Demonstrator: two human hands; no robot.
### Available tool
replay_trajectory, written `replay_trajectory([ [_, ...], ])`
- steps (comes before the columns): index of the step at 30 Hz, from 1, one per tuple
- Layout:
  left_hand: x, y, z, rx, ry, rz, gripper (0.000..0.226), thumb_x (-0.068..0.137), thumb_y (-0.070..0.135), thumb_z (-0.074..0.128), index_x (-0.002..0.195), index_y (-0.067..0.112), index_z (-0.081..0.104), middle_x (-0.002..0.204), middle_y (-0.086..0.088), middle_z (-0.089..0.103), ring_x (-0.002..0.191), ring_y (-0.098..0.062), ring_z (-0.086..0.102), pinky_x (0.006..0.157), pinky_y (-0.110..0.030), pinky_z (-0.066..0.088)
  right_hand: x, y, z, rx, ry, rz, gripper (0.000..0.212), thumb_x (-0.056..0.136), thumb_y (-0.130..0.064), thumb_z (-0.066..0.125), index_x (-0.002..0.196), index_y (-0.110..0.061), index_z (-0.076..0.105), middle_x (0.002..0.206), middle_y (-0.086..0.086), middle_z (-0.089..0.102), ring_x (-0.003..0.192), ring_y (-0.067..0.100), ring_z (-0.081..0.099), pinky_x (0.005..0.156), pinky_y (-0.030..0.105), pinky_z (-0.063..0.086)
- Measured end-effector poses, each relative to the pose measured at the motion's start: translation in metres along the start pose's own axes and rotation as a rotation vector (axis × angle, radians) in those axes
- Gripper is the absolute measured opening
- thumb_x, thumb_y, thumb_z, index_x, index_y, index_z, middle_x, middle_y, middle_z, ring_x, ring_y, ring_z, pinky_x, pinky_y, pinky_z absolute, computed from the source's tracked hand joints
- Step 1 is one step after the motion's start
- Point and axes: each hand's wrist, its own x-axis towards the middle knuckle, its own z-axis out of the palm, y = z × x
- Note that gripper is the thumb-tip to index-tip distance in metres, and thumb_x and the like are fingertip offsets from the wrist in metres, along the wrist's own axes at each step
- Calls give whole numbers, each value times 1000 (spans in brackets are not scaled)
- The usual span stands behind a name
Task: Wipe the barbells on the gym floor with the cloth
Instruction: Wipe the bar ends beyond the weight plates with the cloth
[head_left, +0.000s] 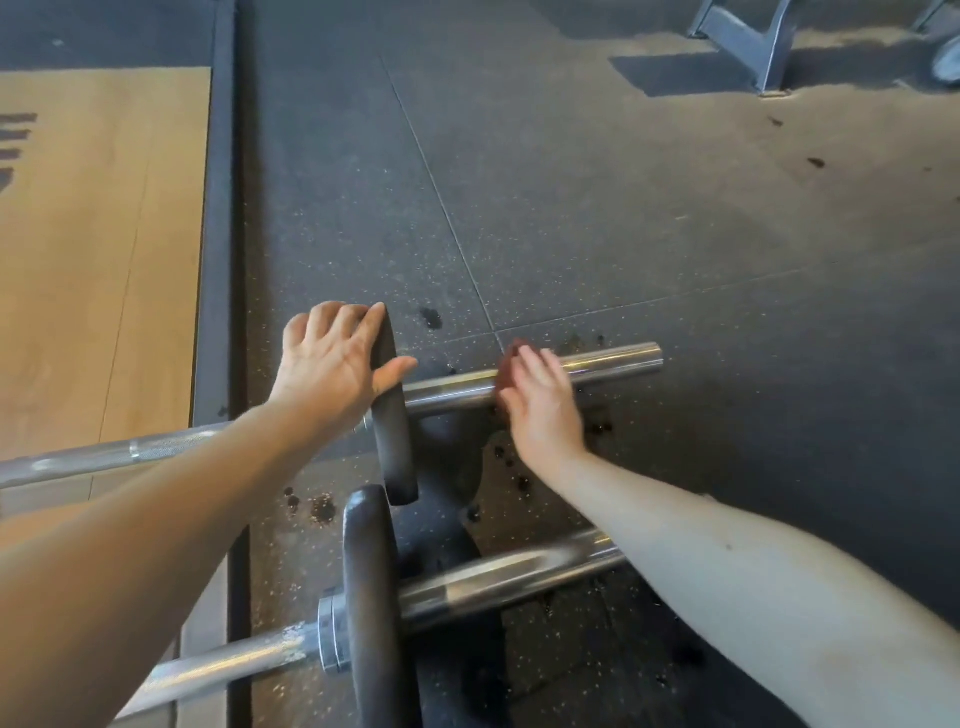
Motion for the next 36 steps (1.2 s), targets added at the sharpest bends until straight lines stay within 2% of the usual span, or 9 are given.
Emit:
replay_trajectory([
  [4, 1, 10, -4, -115, 137, -97, 72, 96, 65, 32, 137, 12, 56, 140, -11, 57, 130, -35, 44, 108, -53, 38, 3, -61, 43, -39, -136, -178, 62, 100, -17, 61, 157, -18, 36, 170, -5, 16, 158, 20, -4, 124, 40, 8],
  [6, -6, 16, 1, -81, 130, -61, 78, 97, 67, 38, 148, 9, 46, 153, -11, 46, 138, -33, 36, 113, -52, 35, 15, -64, 50, -43, -154, -205, 65, 100, -12, 61, 158, -19, 34, 170, -6, 15, 158, 20, -3, 123, 40, 13],
  [10, 0, 6, 16, -51, 66, -35, 93, 94, 72, 40, 161, 12, 16, 168, -8, 19, 153, -30, 14, 123, -52, 16, 47, -21, 38, -117, -184, -320, 69, 91, 7, 66, 153, -14, 45, 165, 4, 32, 156, 27, 19, 124, 44, 26],
  [13, 10, 3, 22, -95, 45, -41, 90, 97, 68, 40, 162, 14, 10, 170, -6, 12, 155, -29, 6, 125, -53, 12, 58, 29, 3, -118, -92, -174, 72, 86, 17, 63, 150, -12, 49, 161, 5, 40, 153, 28, 26, 123, 51, 28],
  [18, 26, -3, 22, -137, -5, -59, 86, 99, 65, 38, 162, 17, 4, 170, -3, 5, 156, -26, 0, 126, -53, 8, 85, 83, -55, -252, 23, 185, 71, 88, 8, 67, 153, -11, 45, 163, 2, 38, 154, 26, 23, 125, 43, 26],
  [21, 39, 1, 22, -138, -38, -71, 84, 100, 64, 39, 161, 18, 5, 170, -3, 6, 156, -26, 0, 126, -54, 8, 84, 42, -28, -177, 52, 190, 71, 85, 7, 70, 151, -7, 47, 162, 3, 38, 154, 27, 22, 126, 40, 21],
  [25, 50, 8, 21, -156, -45, -98, 81, 100, 61, 42, 161, 17, 10, 168, -4, 11, 155, -28, 5, 125, -54, 11, 59, -31, 23, -61, -3, -52, 71, 82, 12, 68, 149, -4, 48, 163, 7, 35, 155, 30, 18, 127, 40, 13],
  [29, 54, 10, 15, -187, -29, -146, 75, 98, 55, 43, 160, 20, 16, 167, -3, 16, 153, -28, 11, 125, -52, 13, 57, -79, 55, -62, -124, -198, 70, 94, -7, 65, 157, -10, 35, 167, 1, 26, 156, 26, 9, 128, 45, 16],
  [36, 68, 15, 16, -312, 82, -279, 61, 102, 57, 34, 153, 24, 34, 161, 1, 32, 148, -25, 23, 122, -49, 17, 76, -63, 50, -90, -214, -317, 61, 105, -40, 48, 157, -11, 36, 165, 2, 30, 153, 24, 13, 127, 40, 16],
])
